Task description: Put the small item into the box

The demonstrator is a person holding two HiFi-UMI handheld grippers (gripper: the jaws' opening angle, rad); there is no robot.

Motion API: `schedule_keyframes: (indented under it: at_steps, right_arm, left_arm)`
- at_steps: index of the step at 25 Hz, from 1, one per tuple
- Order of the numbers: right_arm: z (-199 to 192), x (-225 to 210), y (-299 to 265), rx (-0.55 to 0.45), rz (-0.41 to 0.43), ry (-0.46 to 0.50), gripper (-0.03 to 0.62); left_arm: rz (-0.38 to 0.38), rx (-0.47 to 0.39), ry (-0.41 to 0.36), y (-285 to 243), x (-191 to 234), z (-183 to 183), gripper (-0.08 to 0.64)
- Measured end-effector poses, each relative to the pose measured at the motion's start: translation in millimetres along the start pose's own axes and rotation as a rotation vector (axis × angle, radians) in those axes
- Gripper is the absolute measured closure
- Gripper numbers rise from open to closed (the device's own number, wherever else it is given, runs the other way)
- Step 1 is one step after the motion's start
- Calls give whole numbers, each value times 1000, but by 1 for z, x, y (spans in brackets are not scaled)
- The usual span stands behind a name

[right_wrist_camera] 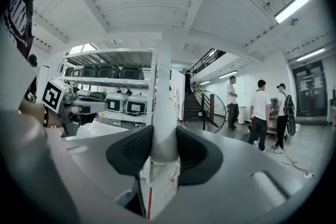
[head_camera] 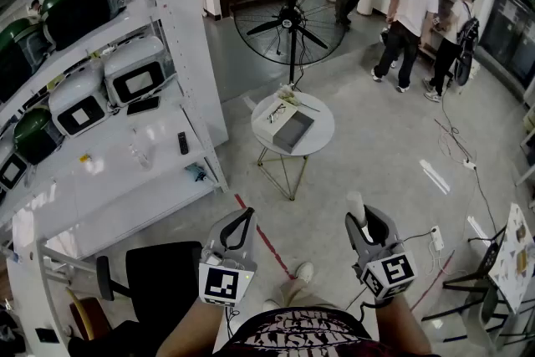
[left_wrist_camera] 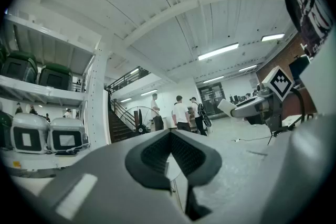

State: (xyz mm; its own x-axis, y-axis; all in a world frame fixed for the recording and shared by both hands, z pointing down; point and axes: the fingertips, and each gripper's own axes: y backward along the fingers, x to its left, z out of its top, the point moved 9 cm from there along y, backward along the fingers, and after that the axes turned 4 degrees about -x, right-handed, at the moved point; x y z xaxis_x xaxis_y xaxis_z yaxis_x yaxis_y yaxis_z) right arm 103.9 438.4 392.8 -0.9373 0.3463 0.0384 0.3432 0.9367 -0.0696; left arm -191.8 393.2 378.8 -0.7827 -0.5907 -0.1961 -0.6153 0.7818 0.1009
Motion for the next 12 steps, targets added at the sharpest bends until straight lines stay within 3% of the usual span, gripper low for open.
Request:
schedule_keyframes:
  at_steps: [6, 12]
  right_arm:
    - [1, -8, -17, -20, 23, 15, 431]
    - [-2, -22, -50, -17, 35, 7, 431]
  left_arm:
    - [-4, -32, -24, -20, 2, 0, 560]
    - [-1, -4, 46, -48, 18, -9, 560]
